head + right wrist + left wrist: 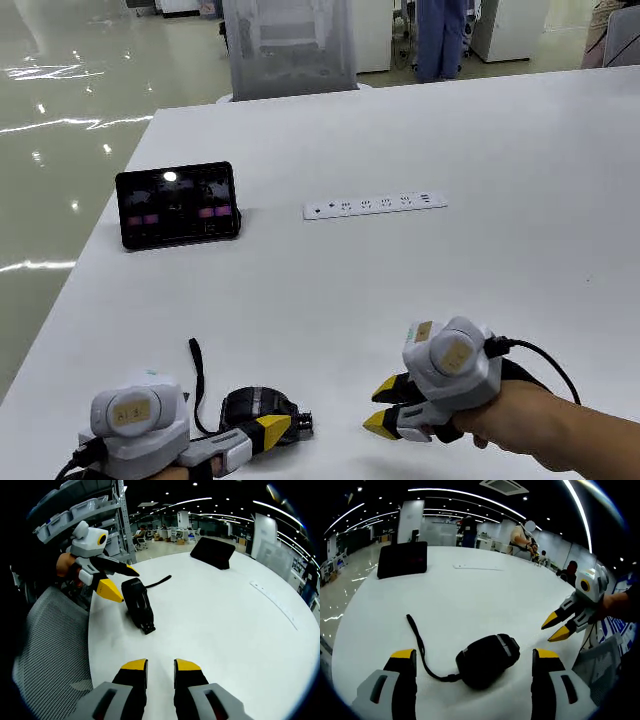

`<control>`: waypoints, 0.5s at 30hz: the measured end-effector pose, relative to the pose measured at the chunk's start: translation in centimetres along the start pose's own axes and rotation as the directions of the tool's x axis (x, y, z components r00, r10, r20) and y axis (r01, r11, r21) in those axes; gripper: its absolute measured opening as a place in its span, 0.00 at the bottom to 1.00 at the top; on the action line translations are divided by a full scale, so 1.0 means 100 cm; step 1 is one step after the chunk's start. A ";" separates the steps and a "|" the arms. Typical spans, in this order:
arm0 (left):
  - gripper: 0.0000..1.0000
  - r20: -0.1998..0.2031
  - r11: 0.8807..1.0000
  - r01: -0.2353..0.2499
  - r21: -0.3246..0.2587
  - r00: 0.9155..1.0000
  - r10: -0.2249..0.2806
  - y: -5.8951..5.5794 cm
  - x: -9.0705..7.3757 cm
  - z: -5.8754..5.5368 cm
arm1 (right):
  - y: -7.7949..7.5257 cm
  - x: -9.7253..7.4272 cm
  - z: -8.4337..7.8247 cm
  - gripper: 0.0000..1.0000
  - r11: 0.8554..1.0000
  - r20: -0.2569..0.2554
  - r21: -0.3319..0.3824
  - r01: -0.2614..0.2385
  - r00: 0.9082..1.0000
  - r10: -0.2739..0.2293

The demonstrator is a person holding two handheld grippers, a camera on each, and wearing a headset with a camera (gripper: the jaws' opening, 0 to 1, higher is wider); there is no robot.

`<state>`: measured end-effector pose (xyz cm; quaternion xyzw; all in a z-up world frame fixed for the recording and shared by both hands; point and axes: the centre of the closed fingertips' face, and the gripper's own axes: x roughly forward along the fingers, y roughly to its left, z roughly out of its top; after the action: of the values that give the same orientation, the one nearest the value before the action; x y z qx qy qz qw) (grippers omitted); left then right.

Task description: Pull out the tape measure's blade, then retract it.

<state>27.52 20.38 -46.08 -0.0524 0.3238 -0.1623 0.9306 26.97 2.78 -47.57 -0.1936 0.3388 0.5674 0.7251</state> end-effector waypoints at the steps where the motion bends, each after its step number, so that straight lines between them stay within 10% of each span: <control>1: 0.99 -0.003 1.000 0.001 0.006 1.000 -0.001 0.002 -0.001 0.000 | -0.002 -0.004 -0.003 0.18 1.000 -0.003 0.009 0.008 1.000 -0.008; 9: 0.99 -0.034 0.992 -0.014 0.123 0.999 0.019 0.022 -0.017 -0.004 | -0.018 -0.037 -0.025 0.23 0.995 -0.015 0.066 0.074 0.997 -0.074; 15: 0.99 -0.033 0.986 0.098 0.135 0.995 -0.094 0.019 -0.034 -0.001 | -0.031 -0.069 -0.036 0.26 0.988 0.002 0.095 0.123 0.992 -0.124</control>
<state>25.51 23.33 -44.59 -0.0020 0.3212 -0.2295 0.9188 28.09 -5.30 -45.52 -0.1776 0.3498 0.5053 0.7686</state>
